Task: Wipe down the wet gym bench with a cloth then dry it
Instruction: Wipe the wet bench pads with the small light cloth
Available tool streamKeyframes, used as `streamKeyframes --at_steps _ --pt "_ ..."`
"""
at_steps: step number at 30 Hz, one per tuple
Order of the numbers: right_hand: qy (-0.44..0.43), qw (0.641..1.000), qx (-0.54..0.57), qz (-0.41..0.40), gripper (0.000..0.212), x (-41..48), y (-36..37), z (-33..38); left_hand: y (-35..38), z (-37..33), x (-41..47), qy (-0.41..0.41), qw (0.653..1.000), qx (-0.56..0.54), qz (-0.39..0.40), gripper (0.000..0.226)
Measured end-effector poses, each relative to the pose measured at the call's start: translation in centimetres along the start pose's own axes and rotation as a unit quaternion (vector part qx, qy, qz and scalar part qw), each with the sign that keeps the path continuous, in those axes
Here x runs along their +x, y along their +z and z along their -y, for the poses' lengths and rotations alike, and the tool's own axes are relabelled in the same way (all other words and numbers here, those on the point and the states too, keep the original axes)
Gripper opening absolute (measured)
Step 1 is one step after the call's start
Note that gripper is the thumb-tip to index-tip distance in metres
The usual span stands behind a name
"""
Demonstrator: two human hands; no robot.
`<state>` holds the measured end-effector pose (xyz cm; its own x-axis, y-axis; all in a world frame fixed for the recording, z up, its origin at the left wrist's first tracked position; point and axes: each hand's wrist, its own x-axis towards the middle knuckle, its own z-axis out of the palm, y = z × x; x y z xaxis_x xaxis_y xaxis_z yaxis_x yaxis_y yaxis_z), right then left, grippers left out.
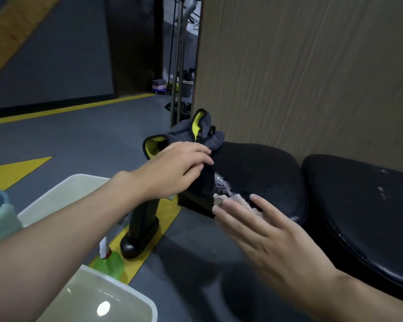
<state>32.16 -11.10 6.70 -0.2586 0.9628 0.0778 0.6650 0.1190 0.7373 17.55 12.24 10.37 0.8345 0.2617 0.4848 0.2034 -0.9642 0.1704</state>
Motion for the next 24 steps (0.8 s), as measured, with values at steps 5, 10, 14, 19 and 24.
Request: streamKeyframes --at_steps 5,10,14,19,24 --pt "0.217 0.958 0.189 -0.014 0.076 -2.7 -1.1 0.6 1.1 -2.4 0.5 0.007 0.996 0.064 0.056 0.053" --pt "0.376 0.858 0.333 0.102 0.094 -0.7 -2.4 0.0 2.3 -4.8 1.6 -0.001 0.988 0.134 0.073 0.063" --pt "0.463 0.748 0.421 0.220 0.084 3.3 -2.8 -3.9 2.3 -5.2 1.6 -0.003 0.986 0.149 0.070 0.060" --pt "0.414 0.764 0.430 0.247 0.097 2.2 -3.0 -3.8 1.9 -5.8 2.2 -0.001 0.989 0.138 0.051 0.061" --pt "0.438 0.762 0.406 0.250 0.089 3.3 -1.1 -5.8 2.2 -6.7 4.7 0.005 0.996 0.079 0.028 0.062"
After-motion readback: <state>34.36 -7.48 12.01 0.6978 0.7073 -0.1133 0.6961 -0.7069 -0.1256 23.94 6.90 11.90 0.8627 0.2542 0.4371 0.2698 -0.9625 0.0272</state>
